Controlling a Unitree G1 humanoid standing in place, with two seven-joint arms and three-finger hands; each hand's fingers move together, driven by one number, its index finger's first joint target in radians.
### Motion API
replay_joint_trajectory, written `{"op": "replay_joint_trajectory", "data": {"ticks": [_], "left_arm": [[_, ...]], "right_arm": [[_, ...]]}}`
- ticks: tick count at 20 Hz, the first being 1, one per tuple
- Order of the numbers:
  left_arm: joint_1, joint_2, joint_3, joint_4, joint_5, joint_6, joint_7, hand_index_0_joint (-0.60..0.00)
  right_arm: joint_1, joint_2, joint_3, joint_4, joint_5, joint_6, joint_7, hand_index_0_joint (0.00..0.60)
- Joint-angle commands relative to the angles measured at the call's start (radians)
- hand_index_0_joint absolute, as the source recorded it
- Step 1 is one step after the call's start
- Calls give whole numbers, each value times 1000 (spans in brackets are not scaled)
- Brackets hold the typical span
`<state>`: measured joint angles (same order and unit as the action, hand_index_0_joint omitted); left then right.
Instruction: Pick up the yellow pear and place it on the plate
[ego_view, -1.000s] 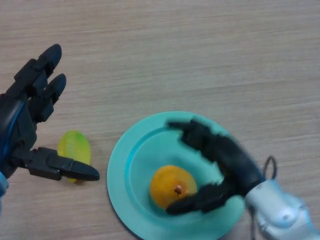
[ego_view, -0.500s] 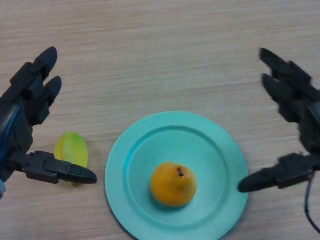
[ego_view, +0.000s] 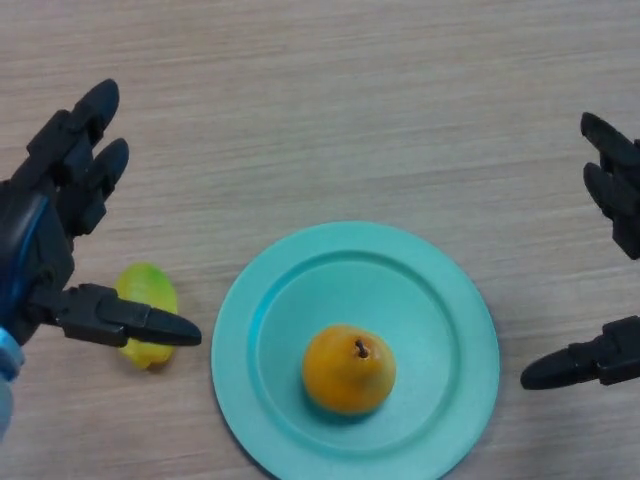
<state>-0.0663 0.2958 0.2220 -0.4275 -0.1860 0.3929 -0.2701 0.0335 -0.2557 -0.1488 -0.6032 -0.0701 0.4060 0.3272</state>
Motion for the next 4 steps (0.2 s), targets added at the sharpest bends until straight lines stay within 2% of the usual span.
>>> {"op": "replay_joint_trajectory", "data": {"ticks": [1, 4], "left_arm": [[-52, 52, 22, -44, -7, -118, 18, 0], [-44, 43, 2, -30, 23, -152, -7, 0]], "right_arm": [[-34, -32, -85, -52, 20, -126, -51, 0], [-44, -41, -92, -13, 19, -139, -58, 0]]}}
